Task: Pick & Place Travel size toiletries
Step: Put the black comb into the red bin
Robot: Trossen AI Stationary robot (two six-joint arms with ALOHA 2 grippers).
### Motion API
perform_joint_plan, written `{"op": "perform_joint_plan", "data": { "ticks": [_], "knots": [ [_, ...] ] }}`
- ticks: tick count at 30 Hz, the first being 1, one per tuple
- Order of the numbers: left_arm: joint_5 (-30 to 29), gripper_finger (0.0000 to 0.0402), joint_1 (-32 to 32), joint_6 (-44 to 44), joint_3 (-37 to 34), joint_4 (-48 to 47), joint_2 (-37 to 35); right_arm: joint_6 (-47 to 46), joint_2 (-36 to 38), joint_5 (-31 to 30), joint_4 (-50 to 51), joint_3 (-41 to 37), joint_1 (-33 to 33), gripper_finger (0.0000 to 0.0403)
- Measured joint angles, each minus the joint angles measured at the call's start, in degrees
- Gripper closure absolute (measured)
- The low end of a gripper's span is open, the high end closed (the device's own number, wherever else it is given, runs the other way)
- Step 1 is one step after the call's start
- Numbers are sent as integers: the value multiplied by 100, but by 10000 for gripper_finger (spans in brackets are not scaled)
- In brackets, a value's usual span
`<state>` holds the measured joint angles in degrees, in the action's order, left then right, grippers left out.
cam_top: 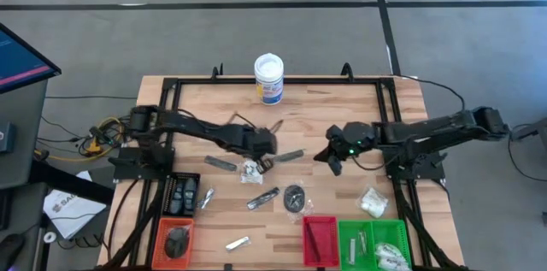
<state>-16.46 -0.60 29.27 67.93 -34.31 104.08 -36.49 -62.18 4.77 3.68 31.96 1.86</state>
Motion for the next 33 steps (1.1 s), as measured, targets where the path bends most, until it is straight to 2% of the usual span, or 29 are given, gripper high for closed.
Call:
{"op": "perform_joint_plan", "data": {
  "ticks": [5, 9, 13, 22, 33],
  "knots": [
    [183, 401, -39, 75, -1000, 1006, -978, 546, -627, 86, 37, 460, -138, 403],
    [765, 401, -39, 76, -1373, 1664, -1225, 841, -1090, 161, 64, 836, -179, 403],
    [1460, 401, -112, 143, -1446, 2191, -999, 874, -1433, 180, 70, 1110, -176, 403],
    [1995, 401, -266, 315, -1437, 2931, 33, 1163, -2042, 416, 637, 1207, -179, 403],
    [1976, 401, -188, 226, -1430, 3163, 209, 1311, -2261, 415, 706, 1203, -304, 403]
  ]
}}
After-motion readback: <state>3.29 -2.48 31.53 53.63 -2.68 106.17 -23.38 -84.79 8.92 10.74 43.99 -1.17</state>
